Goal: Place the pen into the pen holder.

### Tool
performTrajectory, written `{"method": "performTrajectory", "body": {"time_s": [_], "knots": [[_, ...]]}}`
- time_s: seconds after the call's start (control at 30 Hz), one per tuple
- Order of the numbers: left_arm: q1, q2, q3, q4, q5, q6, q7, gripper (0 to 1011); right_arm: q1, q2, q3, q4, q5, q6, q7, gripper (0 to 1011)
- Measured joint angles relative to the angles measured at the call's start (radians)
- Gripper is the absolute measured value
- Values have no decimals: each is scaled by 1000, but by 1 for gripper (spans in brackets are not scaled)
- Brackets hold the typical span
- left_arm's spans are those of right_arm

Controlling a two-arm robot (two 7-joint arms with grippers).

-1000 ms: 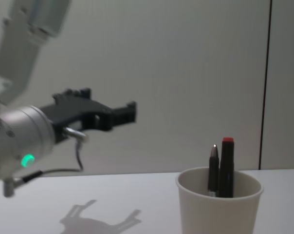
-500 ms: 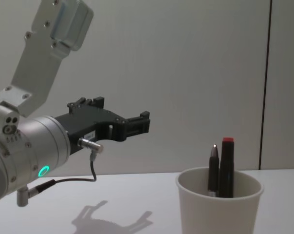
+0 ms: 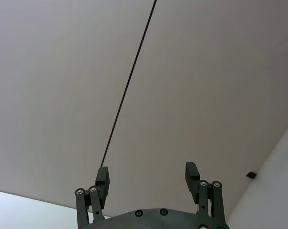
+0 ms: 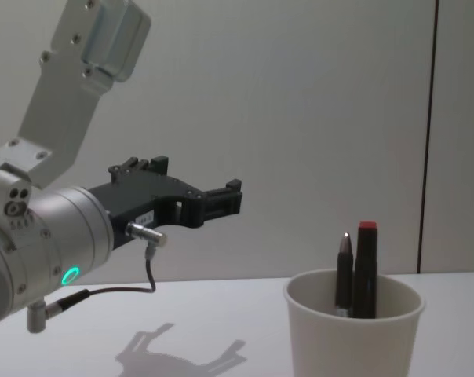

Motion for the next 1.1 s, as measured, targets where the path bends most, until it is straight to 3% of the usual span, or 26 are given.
{"method": "performTrajectory", "body": {"time_s": [0.33,0.63,1.1], "knots": [[0,0,0,0,0,0,0,1004,0,-24,-7,16,-15,-9,16,1001],[0,0,0,0,0,0,0,1004,1,-99,-26,66,-63,-40,69,1001],[0,0,0,0,0,0,0,1004,4,-246,-64,163,-157,-102,171,1001]]}}
